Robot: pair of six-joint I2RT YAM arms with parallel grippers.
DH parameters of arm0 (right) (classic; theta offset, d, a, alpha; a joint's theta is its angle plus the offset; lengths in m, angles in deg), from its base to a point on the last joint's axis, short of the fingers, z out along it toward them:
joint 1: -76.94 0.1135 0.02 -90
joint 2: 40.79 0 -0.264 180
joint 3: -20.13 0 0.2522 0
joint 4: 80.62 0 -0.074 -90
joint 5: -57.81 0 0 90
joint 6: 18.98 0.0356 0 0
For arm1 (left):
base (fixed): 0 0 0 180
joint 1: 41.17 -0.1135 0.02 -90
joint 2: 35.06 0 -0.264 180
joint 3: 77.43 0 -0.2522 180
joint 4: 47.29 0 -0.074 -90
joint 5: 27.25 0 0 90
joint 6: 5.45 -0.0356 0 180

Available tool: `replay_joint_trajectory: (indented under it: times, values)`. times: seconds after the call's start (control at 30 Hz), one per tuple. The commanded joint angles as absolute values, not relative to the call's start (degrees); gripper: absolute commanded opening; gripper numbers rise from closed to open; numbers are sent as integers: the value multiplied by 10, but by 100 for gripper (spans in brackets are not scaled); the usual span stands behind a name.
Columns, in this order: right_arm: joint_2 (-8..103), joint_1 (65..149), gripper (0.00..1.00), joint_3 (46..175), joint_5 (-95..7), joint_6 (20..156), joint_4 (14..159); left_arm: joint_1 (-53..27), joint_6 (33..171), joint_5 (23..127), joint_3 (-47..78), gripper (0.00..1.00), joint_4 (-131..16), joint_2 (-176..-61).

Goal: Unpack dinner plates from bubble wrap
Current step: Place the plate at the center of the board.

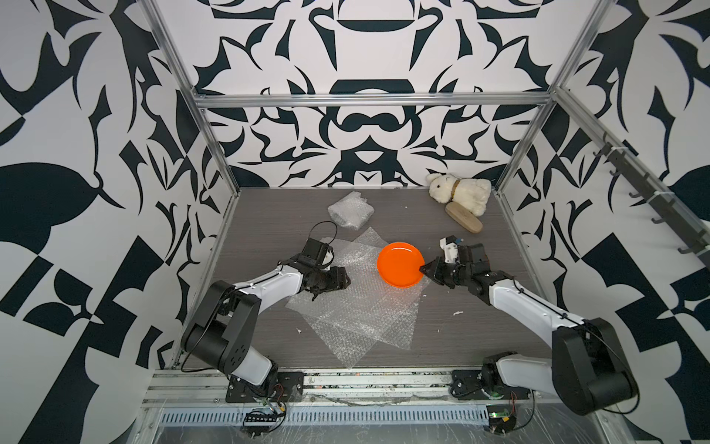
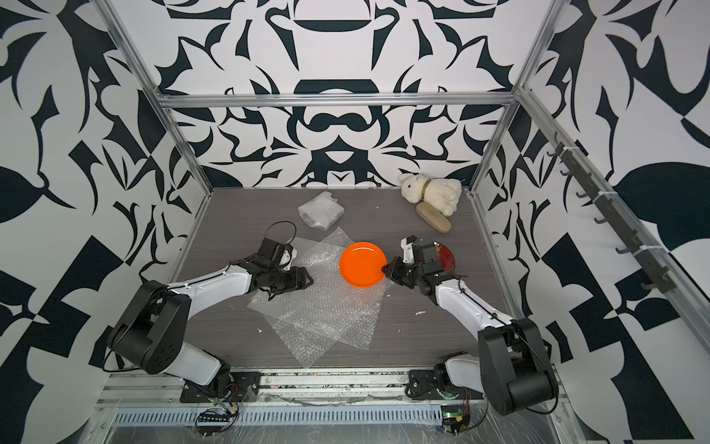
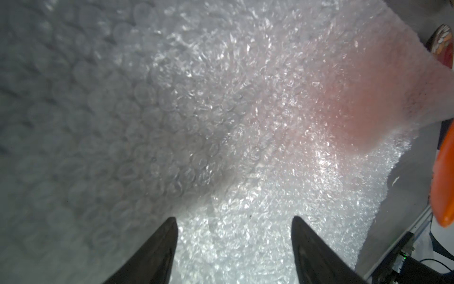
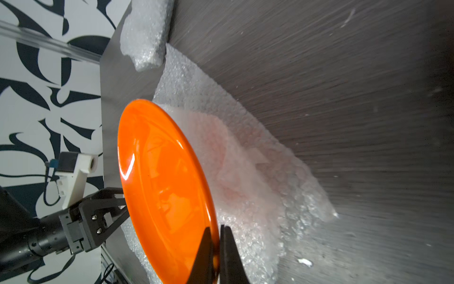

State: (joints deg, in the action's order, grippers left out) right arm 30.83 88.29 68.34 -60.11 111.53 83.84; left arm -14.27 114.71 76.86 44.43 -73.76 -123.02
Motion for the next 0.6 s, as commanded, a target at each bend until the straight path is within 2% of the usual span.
replay_joint_trajectory:
  times: [0.0,0.23,0.57]
  values:
    - [291,851,0,679,-622,1119,843,-145,1148,750,454,75,-759,-1241]
    - [323,773,0,682,-628,1146,885,-145,1147,749,457,74,-763,-1237]
    - [446,730,0,769,-606,1174,932,-145,1146,761,454,75,-765,-1233]
